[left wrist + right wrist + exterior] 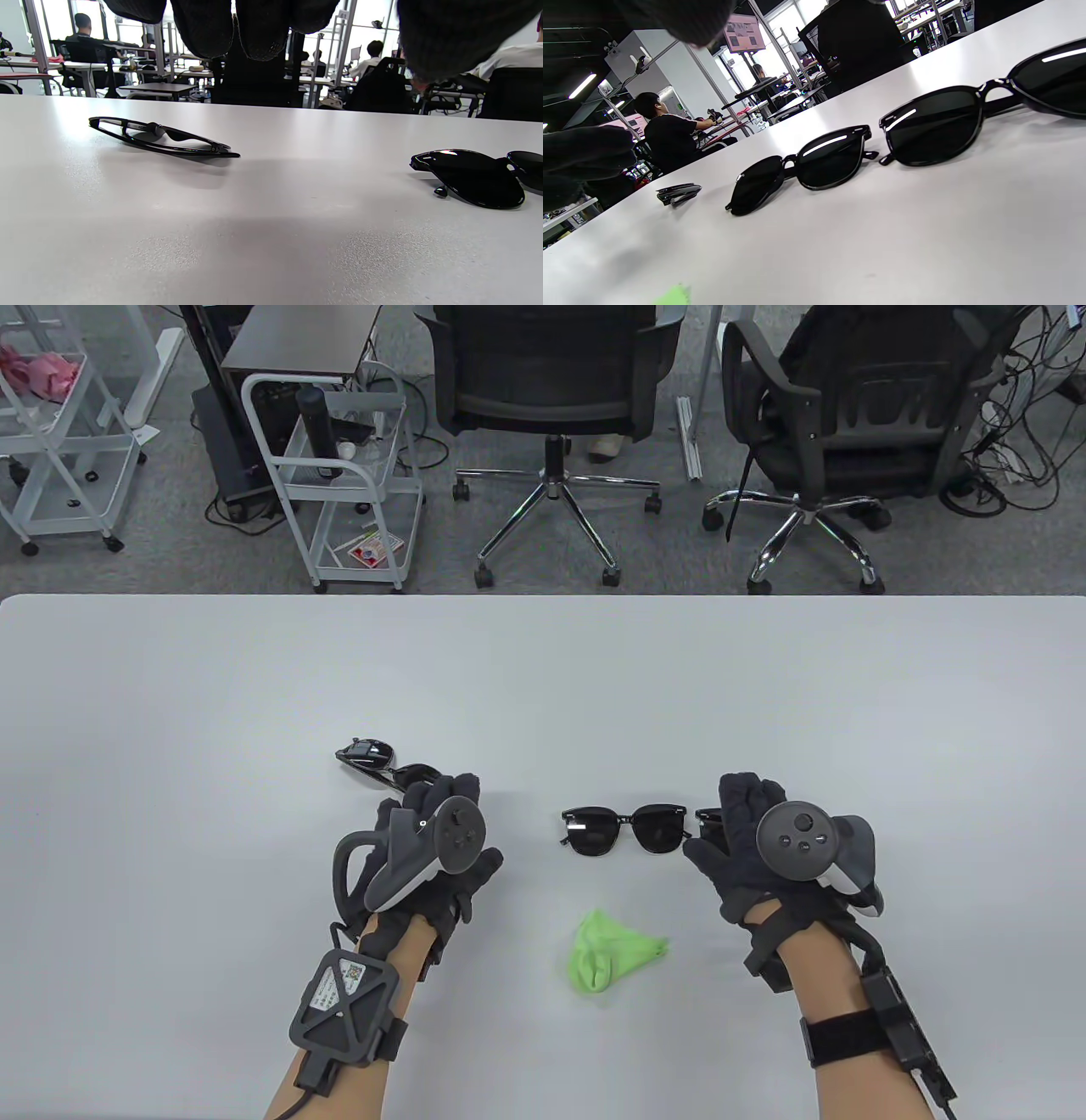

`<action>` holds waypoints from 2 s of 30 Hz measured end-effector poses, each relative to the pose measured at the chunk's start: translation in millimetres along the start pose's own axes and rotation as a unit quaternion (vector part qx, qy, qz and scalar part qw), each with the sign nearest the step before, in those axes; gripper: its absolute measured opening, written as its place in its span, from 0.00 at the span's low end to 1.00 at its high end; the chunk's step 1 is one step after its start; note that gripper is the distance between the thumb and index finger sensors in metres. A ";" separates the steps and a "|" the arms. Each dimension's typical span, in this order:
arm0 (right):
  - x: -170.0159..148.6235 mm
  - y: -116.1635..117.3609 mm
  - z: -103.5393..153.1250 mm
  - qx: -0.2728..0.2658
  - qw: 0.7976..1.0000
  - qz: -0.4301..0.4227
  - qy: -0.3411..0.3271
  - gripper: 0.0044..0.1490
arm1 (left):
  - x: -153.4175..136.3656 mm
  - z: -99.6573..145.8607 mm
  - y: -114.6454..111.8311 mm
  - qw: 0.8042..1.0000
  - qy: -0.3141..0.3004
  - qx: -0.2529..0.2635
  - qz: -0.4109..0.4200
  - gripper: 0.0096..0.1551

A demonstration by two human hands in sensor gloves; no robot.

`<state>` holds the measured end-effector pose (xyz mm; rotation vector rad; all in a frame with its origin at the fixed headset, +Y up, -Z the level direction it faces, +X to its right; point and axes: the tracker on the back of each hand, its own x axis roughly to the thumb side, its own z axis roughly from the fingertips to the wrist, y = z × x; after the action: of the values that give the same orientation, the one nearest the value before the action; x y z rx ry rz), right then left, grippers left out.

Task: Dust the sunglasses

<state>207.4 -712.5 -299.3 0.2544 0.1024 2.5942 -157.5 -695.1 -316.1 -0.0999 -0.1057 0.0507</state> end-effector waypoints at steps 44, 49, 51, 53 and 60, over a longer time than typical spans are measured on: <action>5.9 3.7 -7.5 0.029 0.999 0.019 -0.035 0.55 | -75.6 -100.1 -32.7 0.978 0.102 -0.061 -0.172 0.28; 7.8 0.6 -6.0 0.021 0.999 0.012 -0.041 0.55 | -76.1 -88.1 -15.0 0.981 0.097 -0.039 -0.161 0.26; 8.8 -0.2 -6.1 0.019 0.999 0.009 -0.043 0.55 | -76.5 -79.2 0.2 0.988 0.098 -0.024 -0.115 0.27; 12.5 -0.4 -6.7 0.019 0.999 0.003 -0.050 0.55 | -75.1 -67.4 16.7 0.994 0.096 -0.003 -0.055 0.27; 53.8 -8.9 -5.7 -0.007 0.991 -0.056 -0.119 0.49 | -47.9 -24.7 39.9 0.987 0.039 0.008 0.154 0.28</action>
<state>165.3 -677.5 -297.3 0.5338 0.0116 2.4331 -204.2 -660.5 -349.6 -0.1018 -0.0098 0.3568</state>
